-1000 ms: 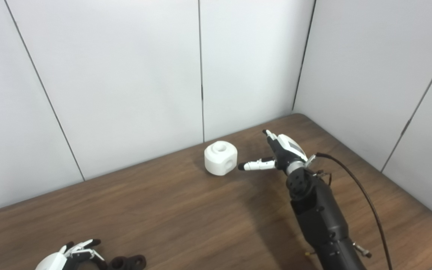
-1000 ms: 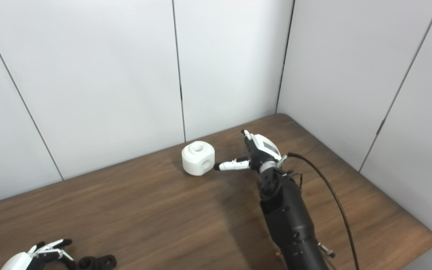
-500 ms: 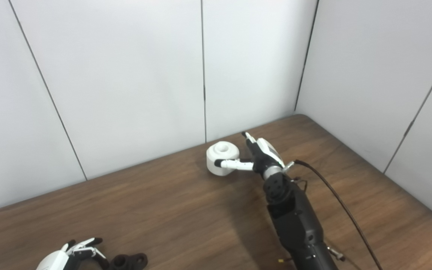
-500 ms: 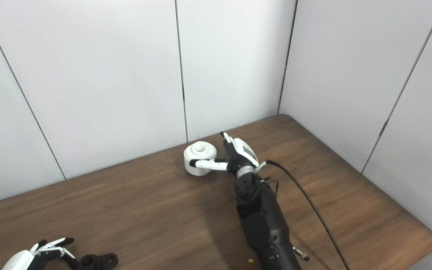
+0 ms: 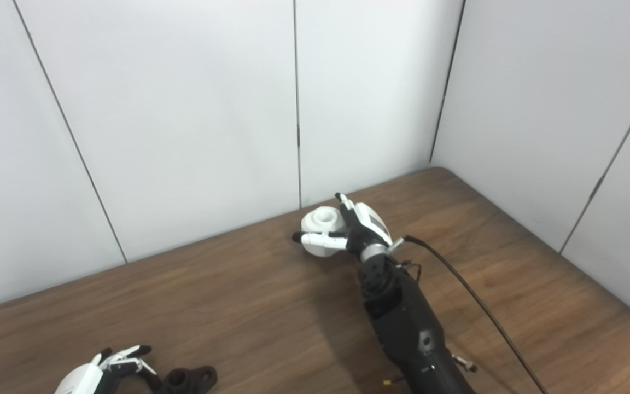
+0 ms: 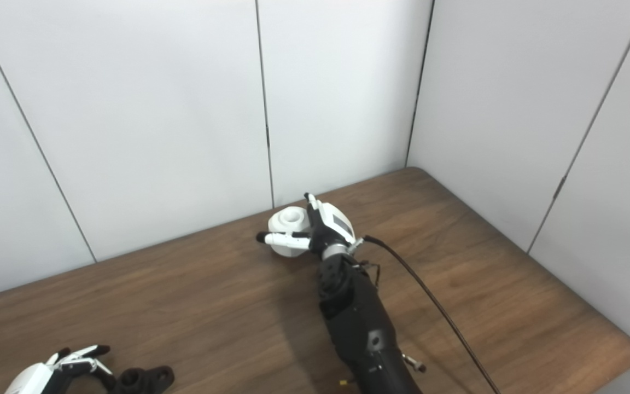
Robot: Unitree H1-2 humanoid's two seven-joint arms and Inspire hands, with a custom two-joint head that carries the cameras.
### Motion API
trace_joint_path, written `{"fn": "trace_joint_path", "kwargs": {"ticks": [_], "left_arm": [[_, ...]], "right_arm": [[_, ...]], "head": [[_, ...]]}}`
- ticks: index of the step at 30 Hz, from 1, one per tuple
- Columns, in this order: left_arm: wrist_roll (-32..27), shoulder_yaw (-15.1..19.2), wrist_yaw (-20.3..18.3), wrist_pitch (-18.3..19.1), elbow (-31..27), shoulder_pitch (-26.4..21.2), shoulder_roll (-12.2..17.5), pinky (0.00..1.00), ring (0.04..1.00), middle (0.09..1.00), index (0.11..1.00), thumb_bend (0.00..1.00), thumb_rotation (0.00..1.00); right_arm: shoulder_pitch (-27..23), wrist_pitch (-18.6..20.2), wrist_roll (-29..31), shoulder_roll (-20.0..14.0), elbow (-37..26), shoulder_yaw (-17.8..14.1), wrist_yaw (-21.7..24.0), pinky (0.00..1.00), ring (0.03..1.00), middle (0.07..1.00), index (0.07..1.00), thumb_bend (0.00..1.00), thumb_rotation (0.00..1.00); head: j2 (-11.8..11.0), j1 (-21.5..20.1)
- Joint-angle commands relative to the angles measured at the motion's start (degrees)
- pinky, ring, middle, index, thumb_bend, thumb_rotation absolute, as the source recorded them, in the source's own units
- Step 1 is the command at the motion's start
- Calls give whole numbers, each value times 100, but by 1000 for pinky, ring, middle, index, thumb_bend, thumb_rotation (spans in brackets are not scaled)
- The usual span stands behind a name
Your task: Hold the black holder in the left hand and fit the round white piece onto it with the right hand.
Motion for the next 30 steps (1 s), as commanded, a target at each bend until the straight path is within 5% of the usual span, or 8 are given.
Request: {"fn": "trace_joint_path", "kwargs": {"ticks": [1,6,10,11,12,14,30], "left_arm": [[10,-27,-79,103,35,34,38,1000,874,860,482,516,39],[25,-22,-85,126,5,58,48,1000,875,861,481,516,39],[29,-24,-59,120,-13,91,33,1000,874,860,481,516,40],[40,-30,-59,130,-22,93,30,1000,874,860,481,516,40],[40,-34,-57,130,-23,92,27,1000,874,860,481,516,40],[32,-30,-57,146,-24,92,25,1000,875,861,481,516,40],[-70,8,-36,178,-8,96,42,1000,878,865,481,516,40]], "right_arm": [[-314,-2,-86,-19,-41,22,-169,1000,1000,1000,1000,1000,641],[-373,-2,-221,25,163,73,-332,1000,1000,1000,990,1000,630],[-430,-12,-167,96,472,169,-1111,984,1000,1000,773,1000,418],[-436,-83,-146,101,587,230,-1421,927,1000,1000,658,924,306],[-430,-182,-120,109,694,291,-1717,924,1000,999,572,727,223],[-416,-325,-37,98,869,424,-2116,908,1000,981,498,561,149],[-317,-28,468,-254,663,1009,-2238,867,1000,981,479,518,134]], "head": [[3,-5],[20,2],[33,58],[37,74],[40,84],[34,91],[30,74]]}}
